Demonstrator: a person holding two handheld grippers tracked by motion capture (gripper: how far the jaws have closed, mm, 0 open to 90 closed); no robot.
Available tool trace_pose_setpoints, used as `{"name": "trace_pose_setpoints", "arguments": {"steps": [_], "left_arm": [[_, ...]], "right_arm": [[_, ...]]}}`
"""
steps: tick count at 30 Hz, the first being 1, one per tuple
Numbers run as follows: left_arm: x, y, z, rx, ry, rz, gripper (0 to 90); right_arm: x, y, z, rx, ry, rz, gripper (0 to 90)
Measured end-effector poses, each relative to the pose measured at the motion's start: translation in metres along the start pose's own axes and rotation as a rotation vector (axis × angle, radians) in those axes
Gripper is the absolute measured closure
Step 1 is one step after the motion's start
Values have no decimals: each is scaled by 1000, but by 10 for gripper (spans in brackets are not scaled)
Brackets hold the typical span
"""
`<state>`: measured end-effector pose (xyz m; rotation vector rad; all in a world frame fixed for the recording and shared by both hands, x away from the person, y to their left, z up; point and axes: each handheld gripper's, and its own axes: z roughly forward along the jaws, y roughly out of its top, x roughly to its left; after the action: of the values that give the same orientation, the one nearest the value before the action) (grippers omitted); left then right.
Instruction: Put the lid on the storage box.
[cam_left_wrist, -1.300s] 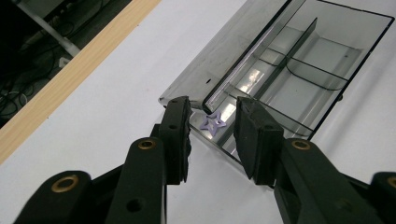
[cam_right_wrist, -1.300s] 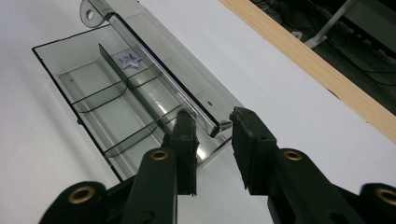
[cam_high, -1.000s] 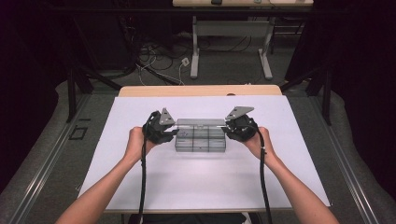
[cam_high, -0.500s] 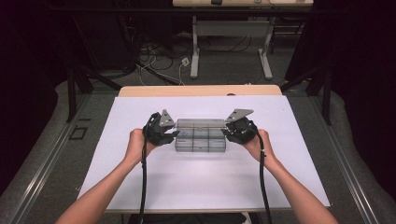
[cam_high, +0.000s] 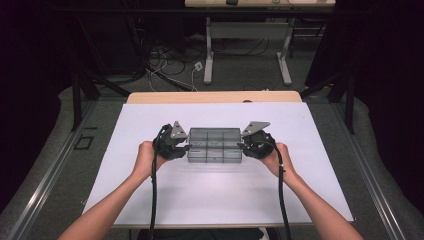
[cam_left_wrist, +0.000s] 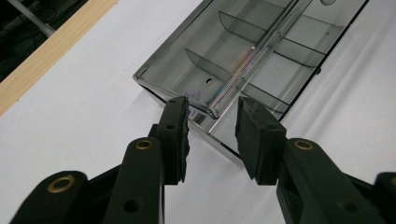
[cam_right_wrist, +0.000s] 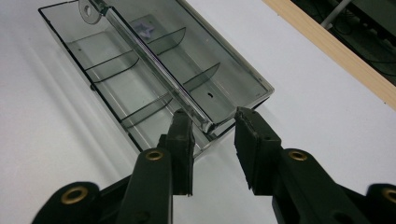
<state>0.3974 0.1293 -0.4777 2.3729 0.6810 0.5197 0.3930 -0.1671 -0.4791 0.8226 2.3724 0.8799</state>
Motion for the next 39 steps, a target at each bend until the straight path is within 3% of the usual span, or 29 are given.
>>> {"name": "trace_pose_setpoints", "arguments": {"steps": [14, 29, 37, 39], "left_arm": [[-1, -7, 0, 15, -19, -3, 636], [-10, -5, 4, 48, -33, 30, 636], [-6, -10, 4, 50, -36, -2, 630], [-5, -12, 4, 56, -47, -12, 583]], "right_arm": [[5, -5, 1, 23, 11, -4, 670], [10, -13, 4, 59, 25, -2, 664], [13, -17, 6, 69, 31, 2, 652], [13, -17, 6, 75, 32, -4, 625]]}}
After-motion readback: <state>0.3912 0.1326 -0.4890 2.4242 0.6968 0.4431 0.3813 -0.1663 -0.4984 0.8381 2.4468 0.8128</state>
